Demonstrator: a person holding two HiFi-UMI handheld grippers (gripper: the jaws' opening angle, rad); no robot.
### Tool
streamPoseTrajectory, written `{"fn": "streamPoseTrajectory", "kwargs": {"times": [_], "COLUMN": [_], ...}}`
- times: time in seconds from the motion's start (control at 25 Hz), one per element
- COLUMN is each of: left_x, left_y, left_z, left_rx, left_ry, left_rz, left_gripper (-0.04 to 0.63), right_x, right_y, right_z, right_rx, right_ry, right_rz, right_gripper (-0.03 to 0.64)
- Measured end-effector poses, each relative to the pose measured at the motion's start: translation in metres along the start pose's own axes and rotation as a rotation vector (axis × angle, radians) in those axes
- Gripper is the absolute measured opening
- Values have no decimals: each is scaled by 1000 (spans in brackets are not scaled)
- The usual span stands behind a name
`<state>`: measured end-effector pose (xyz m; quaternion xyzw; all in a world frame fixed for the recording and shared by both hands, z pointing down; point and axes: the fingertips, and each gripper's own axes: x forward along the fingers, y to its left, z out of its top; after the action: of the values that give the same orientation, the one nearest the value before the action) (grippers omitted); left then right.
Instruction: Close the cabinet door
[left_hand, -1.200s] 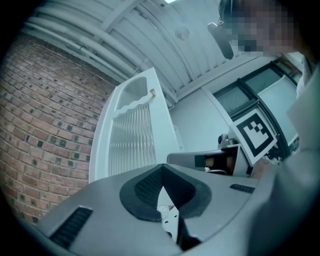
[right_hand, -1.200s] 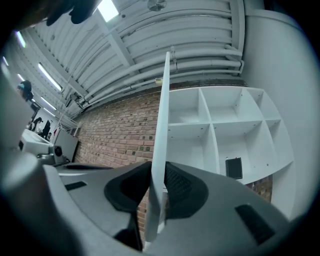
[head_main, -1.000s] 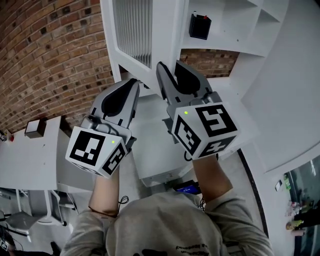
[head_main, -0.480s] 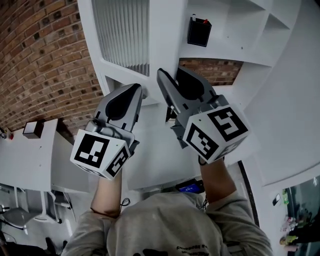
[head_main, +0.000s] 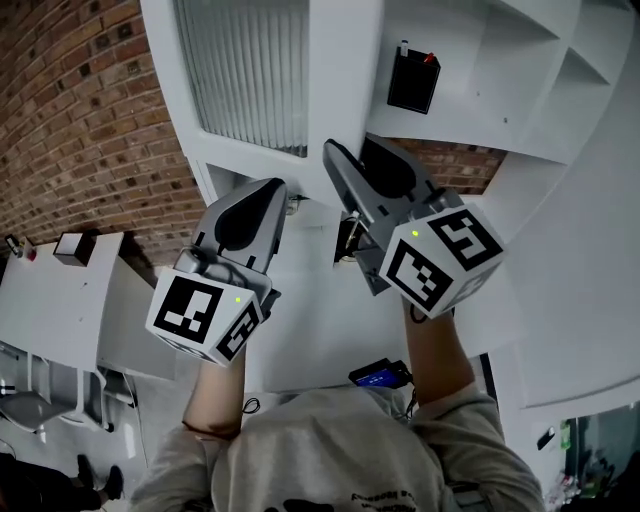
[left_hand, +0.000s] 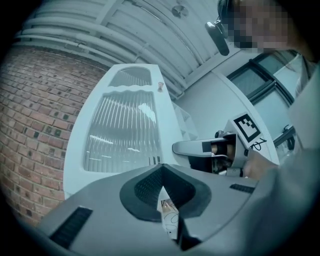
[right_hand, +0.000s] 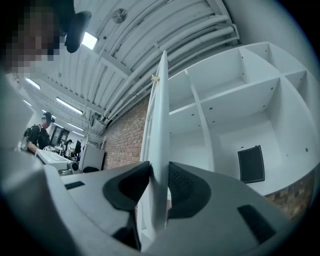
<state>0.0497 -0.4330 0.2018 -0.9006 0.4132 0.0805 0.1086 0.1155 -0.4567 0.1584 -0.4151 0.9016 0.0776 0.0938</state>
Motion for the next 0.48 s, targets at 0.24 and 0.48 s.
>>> {"fn": "streamPoseTrajectory", "kwargs": {"times": [0.24,0.48], "left_x": [22,40], "left_y": [1,1], "left_z": [-6,-13], "left_rx": [2,-5], "left_ry": [13,8], "left_rz": [65,148], "left_gripper": [6,6], "right_x": [9,17], "right_y": [-18,-35], "right_z": [-2,-5], "right_rx": [18,25], "right_ry": [4,10], "right_rz": [81,157], "right_gripper": [115,114]}}
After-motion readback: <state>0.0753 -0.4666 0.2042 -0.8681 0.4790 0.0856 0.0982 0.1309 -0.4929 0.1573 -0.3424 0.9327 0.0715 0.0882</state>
